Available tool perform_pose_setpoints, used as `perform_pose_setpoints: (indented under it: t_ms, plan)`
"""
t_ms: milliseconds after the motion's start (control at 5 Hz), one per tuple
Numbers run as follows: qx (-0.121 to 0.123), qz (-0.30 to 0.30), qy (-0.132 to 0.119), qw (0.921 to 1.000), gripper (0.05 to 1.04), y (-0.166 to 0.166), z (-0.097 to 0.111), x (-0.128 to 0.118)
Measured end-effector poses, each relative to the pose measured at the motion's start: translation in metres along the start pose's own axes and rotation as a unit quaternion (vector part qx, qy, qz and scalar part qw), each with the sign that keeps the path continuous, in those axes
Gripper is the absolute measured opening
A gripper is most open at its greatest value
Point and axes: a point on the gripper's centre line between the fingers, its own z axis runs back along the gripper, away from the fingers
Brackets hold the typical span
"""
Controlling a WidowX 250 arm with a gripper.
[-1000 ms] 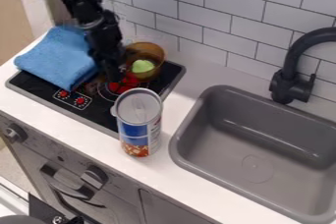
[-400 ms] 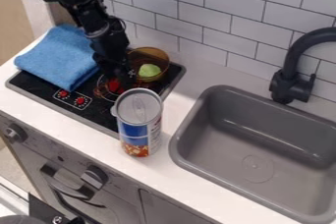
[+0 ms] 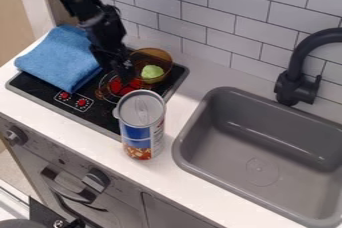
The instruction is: Move the glass pot from the lower edge of the burner to its upper right corner
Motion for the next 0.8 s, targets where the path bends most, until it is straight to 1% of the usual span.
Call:
perform_pose_setpoints:
  t_ms: [200, 400, 600, 800]
  plan:
    - [0.006, -0.002, -0.019, 0.9998, 0.996, 0.01, 0.015, -0.006]
    - [0.037, 0.005, -0.012, 0.9992, 0.996, 0.029, 0.021, -0.017]
    - [0.054, -0.012, 0.009, 0.9984, 0.996, 0.057, 0.029, -0.034]
    - [0.041, 0.006, 0.014, 0.999, 0.996, 0.079, 0.04, -0.05]
